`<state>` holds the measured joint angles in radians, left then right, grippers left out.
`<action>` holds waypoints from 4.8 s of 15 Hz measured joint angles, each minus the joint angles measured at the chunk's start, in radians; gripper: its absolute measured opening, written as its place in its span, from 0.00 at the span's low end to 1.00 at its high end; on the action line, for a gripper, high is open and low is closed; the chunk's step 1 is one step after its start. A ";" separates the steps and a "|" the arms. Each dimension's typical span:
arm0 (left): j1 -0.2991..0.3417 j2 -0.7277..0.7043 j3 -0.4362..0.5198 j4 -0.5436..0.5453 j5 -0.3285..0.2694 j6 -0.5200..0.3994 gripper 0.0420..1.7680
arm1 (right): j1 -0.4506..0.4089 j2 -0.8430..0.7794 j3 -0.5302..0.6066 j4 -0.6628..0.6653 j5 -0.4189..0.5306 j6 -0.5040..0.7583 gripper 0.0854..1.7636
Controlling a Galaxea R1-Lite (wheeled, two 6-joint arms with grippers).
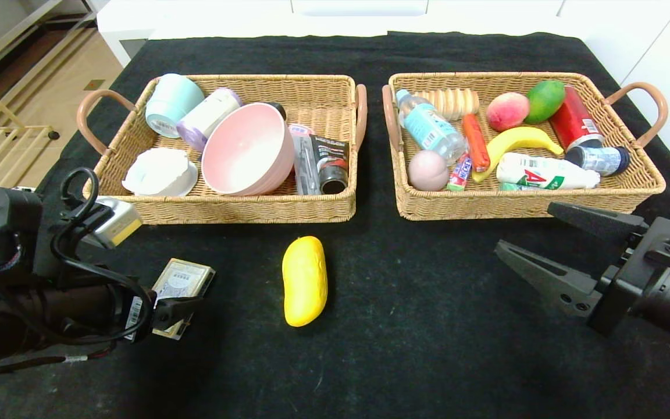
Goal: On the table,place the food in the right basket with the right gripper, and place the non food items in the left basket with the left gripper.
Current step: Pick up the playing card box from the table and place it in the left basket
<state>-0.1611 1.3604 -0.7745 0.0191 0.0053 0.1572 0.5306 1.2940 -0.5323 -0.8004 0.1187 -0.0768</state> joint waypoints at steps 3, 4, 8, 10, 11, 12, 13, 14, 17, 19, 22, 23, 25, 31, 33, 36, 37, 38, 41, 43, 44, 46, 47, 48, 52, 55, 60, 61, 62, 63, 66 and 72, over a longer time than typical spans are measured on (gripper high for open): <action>0.000 0.022 0.016 -0.001 0.000 -0.001 0.97 | 0.000 0.000 0.000 0.000 0.000 0.000 0.97; 0.000 0.028 0.021 -0.003 0.000 -0.001 0.97 | 0.000 0.000 0.000 0.000 0.000 0.000 0.97; 0.000 0.051 0.042 -0.064 0.000 -0.003 0.97 | 0.001 0.000 0.001 0.001 0.000 0.000 0.97; 0.000 0.061 0.051 -0.083 0.000 -0.003 0.97 | 0.000 0.001 0.001 0.000 0.000 0.000 0.97; 0.000 0.064 0.053 -0.083 0.000 -0.003 0.95 | 0.000 0.001 0.001 0.000 0.000 0.000 0.97; 0.000 0.067 0.054 -0.084 0.000 -0.003 0.84 | 0.000 0.001 0.001 0.000 0.000 0.000 0.97; 0.000 0.068 0.055 -0.084 0.000 -0.004 0.76 | 0.000 0.002 0.001 0.000 0.000 0.000 0.97; 0.000 0.071 0.060 -0.087 0.000 -0.006 0.66 | -0.001 0.002 0.001 0.000 0.000 0.000 0.97; 0.000 0.072 0.072 -0.091 0.000 -0.005 0.58 | -0.001 0.004 0.001 0.000 0.000 0.000 0.97; 0.000 0.073 0.075 -0.090 0.000 -0.005 0.58 | -0.001 0.005 0.001 0.000 0.000 0.001 0.97; 0.000 0.077 0.076 -0.089 0.000 -0.004 0.58 | -0.001 0.005 0.002 0.000 0.000 0.000 0.97; 0.000 0.078 0.077 -0.089 -0.001 -0.004 0.58 | -0.001 0.005 0.001 0.000 0.000 0.000 0.97; -0.001 0.080 0.074 -0.086 0.000 -0.004 0.58 | -0.001 0.007 0.002 0.001 0.000 0.000 0.97; -0.021 0.059 0.070 -0.151 0.001 -0.002 0.57 | 0.000 0.001 0.001 0.000 0.000 0.000 0.97; -0.044 0.027 0.064 -0.161 0.013 -0.002 0.57 | 0.000 -0.004 0.000 0.000 0.000 0.000 0.97; -0.084 -0.025 0.042 -0.165 0.022 -0.001 0.57 | 0.006 -0.015 0.000 0.001 0.000 0.000 0.97; -0.089 -0.035 0.024 -0.165 0.025 -0.001 0.57 | 0.006 -0.017 0.000 0.001 0.000 0.000 0.97; -0.093 -0.041 0.002 -0.166 0.030 -0.001 0.57 | 0.005 -0.019 -0.001 0.001 0.000 0.000 0.97; -0.094 -0.035 -0.084 -0.168 0.043 -0.002 0.57 | 0.003 -0.023 -0.002 0.001 0.000 0.000 0.97; -0.094 -0.006 -0.148 -0.169 0.047 -0.004 0.57 | 0.002 -0.024 -0.002 0.001 0.000 0.000 0.97; -0.093 0.013 -0.181 -0.169 0.054 -0.004 0.57 | 0.002 -0.024 -0.002 0.001 0.000 -0.001 0.97; -0.087 0.061 -0.250 -0.186 0.067 -0.007 0.57 | 0.001 -0.024 -0.002 0.000 0.000 -0.001 0.97; -0.082 0.090 -0.281 -0.215 0.070 -0.007 0.57 | 0.000 -0.024 -0.002 0.000 0.000 -0.001 0.97; -0.077 0.112 -0.303 -0.235 0.071 -0.007 0.57 | -0.001 -0.024 -0.003 0.000 0.000 0.000 0.97; -0.069 0.207 -0.398 -0.284 0.124 -0.006 0.57 | -0.002 -0.028 -0.003 0.000 0.000 0.000 0.97; -0.082 0.240 -0.436 -0.287 0.129 -0.006 0.57 | -0.001 -0.029 -0.003 0.000 0.000 0.000 0.97; -0.100 0.278 -0.467 -0.339 0.160 -0.005 0.57 | 0.005 -0.029 -0.001 0.003 0.000 -0.001 0.97; -0.101 0.286 -0.469 -0.357 0.160 -0.005 0.57 | 0.006 -0.029 0.000 0.003 0.001 0.000 0.97; -0.101 0.292 -0.472 -0.363 0.161 -0.005 0.57 | 0.007 -0.029 0.000 0.003 0.000 -0.001 0.97; -0.101 0.296 -0.473 -0.363 0.161 -0.005 0.57 | 0.007 -0.029 0.000 0.002 0.000 0.000 0.97; -0.101 0.304 -0.476 -0.365 0.163 -0.005 0.57 | 0.007 -0.029 0.000 0.001 0.000 -0.001 0.97; -0.101 0.302 -0.469 -0.366 0.163 -0.003 0.74 | 0.009 -0.029 0.002 0.003 0.000 0.000 0.97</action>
<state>-0.2626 1.6621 -1.2430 -0.3472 0.1687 0.1538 0.5391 1.2655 -0.5306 -0.7974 0.1191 -0.0772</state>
